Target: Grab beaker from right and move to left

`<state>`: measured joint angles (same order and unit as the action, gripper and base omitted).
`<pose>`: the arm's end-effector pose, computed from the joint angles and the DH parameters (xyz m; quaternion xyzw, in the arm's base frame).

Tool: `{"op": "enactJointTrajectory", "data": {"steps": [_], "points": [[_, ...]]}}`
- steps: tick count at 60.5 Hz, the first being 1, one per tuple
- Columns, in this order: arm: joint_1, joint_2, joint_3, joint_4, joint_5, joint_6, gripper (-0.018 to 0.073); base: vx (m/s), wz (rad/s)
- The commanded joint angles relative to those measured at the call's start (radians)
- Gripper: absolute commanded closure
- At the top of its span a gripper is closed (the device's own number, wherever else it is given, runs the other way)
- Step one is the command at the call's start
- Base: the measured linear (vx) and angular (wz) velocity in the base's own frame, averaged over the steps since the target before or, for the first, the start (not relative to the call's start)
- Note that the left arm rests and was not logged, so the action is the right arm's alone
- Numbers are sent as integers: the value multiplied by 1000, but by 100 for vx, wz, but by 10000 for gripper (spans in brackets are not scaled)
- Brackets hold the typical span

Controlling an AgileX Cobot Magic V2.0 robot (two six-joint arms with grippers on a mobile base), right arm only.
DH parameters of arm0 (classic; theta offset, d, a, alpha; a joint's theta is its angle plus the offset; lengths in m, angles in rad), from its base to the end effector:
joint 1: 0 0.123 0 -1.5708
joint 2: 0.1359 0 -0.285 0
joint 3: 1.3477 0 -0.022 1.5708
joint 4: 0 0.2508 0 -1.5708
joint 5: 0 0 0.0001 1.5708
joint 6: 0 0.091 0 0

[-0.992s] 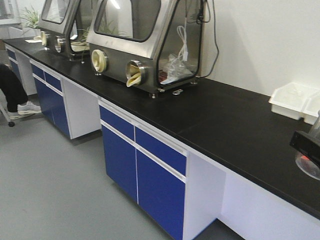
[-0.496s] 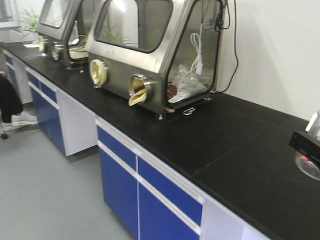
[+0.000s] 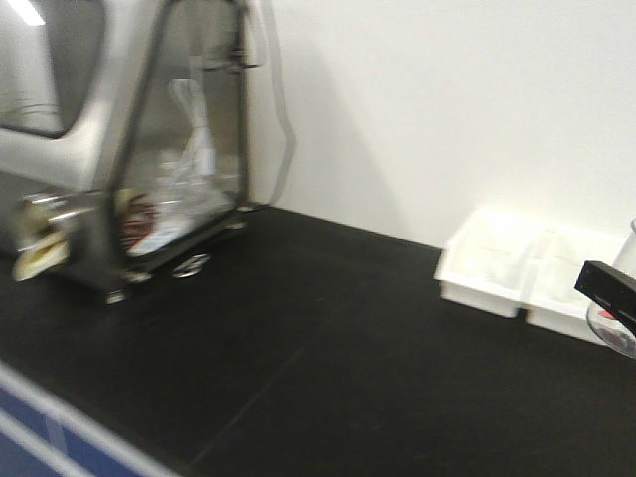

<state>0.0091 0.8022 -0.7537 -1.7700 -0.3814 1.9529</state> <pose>0.1656 0.0346 0.3811 -0.0720 0.7167 0.1935 0.6661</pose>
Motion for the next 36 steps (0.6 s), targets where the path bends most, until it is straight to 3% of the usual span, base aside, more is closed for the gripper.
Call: {"op": "enactJointTrajectory", "data": {"steps": [1, 18, 36], "points": [[-4, -7, -32, -30, 24, -2, 561, 30, -88], [-4, -7, -32, -30, 24, -2, 561, 22, -77], [-4, -7, -32, -30, 24, -2, 561, 11, -42]]}}
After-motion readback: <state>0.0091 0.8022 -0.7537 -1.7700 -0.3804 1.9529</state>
